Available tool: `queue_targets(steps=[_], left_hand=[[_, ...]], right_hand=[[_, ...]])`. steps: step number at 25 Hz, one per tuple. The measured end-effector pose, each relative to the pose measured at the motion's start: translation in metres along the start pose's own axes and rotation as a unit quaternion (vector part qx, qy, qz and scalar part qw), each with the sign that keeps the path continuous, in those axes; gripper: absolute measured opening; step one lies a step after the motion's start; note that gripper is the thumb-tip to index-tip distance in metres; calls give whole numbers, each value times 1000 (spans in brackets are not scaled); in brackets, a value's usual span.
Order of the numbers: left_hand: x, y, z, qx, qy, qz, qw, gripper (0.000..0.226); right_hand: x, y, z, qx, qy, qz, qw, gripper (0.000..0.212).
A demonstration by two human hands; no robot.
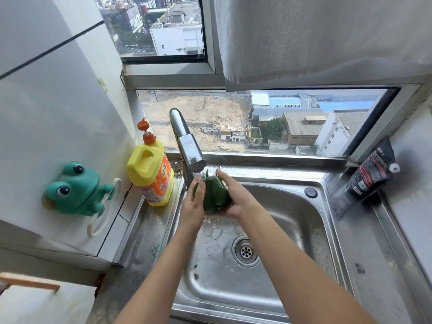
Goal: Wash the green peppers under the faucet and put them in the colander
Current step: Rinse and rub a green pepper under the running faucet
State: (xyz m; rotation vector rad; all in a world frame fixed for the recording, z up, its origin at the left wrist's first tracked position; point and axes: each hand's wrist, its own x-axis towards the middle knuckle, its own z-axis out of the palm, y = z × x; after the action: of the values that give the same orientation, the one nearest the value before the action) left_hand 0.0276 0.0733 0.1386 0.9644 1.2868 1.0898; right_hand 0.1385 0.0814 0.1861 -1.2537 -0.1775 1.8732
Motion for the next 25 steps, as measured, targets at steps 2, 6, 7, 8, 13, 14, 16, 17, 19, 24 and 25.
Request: queue_targets(steps=[2, 6, 7, 8, 13, 14, 16, 17, 19, 24, 25], left_hand=[[2, 3, 0, 20, 19, 19, 999, 52], [-4, 19, 17, -155, 52, -184, 969, 47], [-1, 23, 16, -230, 35, -247, 941, 47], [1, 29, 14, -309, 22, -294, 904, 41], [4, 37, 9, -429, 22, -307, 849, 26], [5, 34, 11, -387, 25, -283, 877, 27], [7, 23, 17, -243, 60, -191, 949, 28], [8, 16, 18, -165, 90, -129, 974, 28], [7, 10, 14, -23, 105, 5, 994, 24], [7, 12, 2, 105, -21, 104, 989, 24], [8, 11, 4, 71, -4, 66, 995, 26]], right_hand=[[7, 10, -2, -54, 18, -47, 997, 38], [23, 36, -2, -228, 118, -347, 902, 44], [26, 43, -3, -276, 129, -448, 840, 34], [24, 47, -3, -309, 120, -540, 774, 25], [28, 50, -9, -407, 49, -626, 663, 32], [27, 49, -8, -393, 62, -567, 721, 34], [22, 43, 0, -341, 97, -430, 830, 31], [22, 36, 2, -282, 100, -349, 888, 34], [26, 19, 5, -109, 54, -107, 987, 36], [39, 14, -7, -57, -1, 20, 998, 24], [41, 16, -6, -76, 22, -3, 997, 26]])
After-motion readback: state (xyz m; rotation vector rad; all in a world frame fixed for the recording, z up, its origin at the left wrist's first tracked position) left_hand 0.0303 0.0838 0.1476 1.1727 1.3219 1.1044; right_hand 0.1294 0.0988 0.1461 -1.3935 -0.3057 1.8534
